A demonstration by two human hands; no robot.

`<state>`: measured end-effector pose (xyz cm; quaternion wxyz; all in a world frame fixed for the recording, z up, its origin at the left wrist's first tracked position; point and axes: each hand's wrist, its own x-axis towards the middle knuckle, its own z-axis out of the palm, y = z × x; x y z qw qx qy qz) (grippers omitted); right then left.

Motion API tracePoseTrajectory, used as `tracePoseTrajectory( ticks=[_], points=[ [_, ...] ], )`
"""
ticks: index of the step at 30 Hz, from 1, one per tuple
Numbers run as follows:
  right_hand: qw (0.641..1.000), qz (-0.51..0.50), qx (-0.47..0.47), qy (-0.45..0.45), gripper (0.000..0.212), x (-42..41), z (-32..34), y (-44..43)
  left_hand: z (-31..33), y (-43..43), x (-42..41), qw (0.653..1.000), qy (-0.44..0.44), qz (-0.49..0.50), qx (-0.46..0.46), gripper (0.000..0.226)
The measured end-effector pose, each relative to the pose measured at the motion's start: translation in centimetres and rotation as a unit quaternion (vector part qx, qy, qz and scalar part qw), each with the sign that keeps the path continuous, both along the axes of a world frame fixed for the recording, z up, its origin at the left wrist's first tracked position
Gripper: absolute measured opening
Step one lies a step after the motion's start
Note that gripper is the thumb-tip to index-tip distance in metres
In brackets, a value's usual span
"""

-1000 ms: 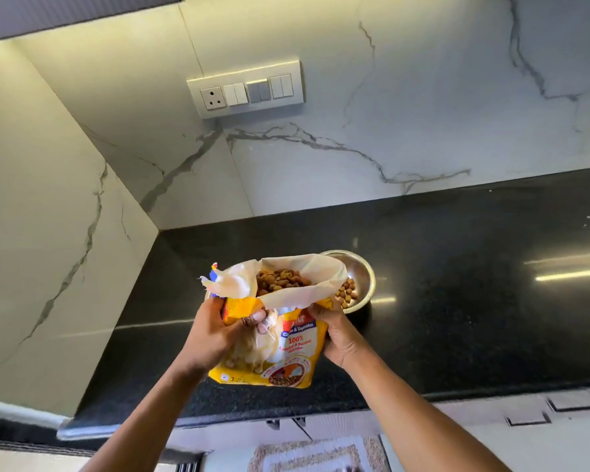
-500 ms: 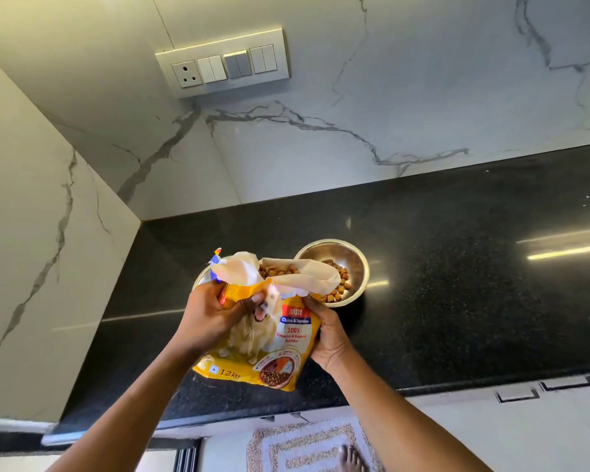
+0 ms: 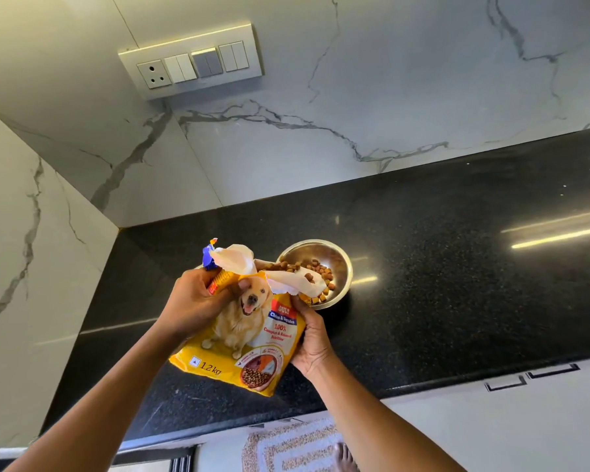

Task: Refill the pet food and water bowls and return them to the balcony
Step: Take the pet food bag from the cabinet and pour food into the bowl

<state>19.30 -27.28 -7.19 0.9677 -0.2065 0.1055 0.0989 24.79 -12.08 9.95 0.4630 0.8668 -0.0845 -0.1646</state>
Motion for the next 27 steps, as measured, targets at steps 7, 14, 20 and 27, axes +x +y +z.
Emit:
tracePoseTrajectory(
  ticks=[7, 14, 20, 27],
  points=[
    [1.0, -0.008, 0.012, 0.008, 0.077, -0.3, -0.5, 0.0, 0.0, -0.7, 0.7, 0.998, -0.036, -0.004, 0.058, 0.013],
    [1.0, 0.003, 0.007, 0.017, 0.076, -0.2, -0.7, 0.1, 0.3, -0.9, 0.5, 0.998, -0.034, 0.005, 0.052, 0.009],
    [1.0, 0.005, 0.007, 0.023, 0.082, 0.3, -0.7, 0.3, 0.6, -0.8, 0.8, 0.998, -0.036, 0.001, 0.051, 0.008],
    [0.999, 0.009, 0.02, 0.024, 0.081, 0.4, -1.1, 0.6, 1.0, -1.1, 0.6, 0.998, -0.032, -0.011, 0.05, 0.01]
  ],
)
